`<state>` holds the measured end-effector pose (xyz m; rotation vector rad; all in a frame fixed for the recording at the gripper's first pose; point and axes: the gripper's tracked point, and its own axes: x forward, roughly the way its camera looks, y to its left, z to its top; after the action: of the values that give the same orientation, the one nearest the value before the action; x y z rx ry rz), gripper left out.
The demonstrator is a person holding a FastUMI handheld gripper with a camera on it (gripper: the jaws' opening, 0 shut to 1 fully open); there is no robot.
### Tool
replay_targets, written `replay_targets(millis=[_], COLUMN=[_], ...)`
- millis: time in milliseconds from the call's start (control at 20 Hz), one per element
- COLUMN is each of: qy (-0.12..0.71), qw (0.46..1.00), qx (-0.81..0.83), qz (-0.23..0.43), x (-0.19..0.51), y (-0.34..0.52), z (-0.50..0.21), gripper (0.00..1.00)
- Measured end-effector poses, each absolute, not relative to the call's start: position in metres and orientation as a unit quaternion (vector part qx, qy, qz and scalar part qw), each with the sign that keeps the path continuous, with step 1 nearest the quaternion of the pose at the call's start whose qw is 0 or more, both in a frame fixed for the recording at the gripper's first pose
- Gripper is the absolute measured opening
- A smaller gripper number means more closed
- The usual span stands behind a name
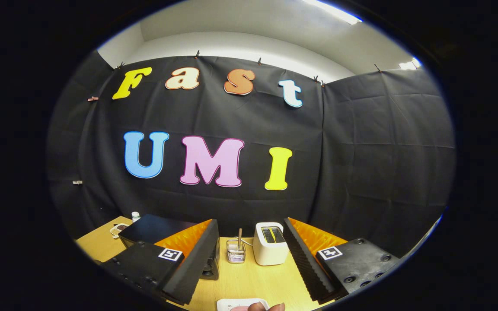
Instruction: Open the toaster oven, put the food inside, and close the toaster oven door.
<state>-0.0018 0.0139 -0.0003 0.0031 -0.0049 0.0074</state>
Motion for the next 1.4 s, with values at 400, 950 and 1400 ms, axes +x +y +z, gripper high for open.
replay_targets(millis=[400,950,1400], qy=[0.016,0.103,0.214], qw=[0.998,0.990,0.973], qx=[0.024,0.053,0.034], qz=[0.063,0.081,0.078], x=[0.006,0.046,0.069], y=[0.115,0.237,0.289], z=[-0.013,-0.097,-0.191], gripper=[0.98,0.98,0.99])
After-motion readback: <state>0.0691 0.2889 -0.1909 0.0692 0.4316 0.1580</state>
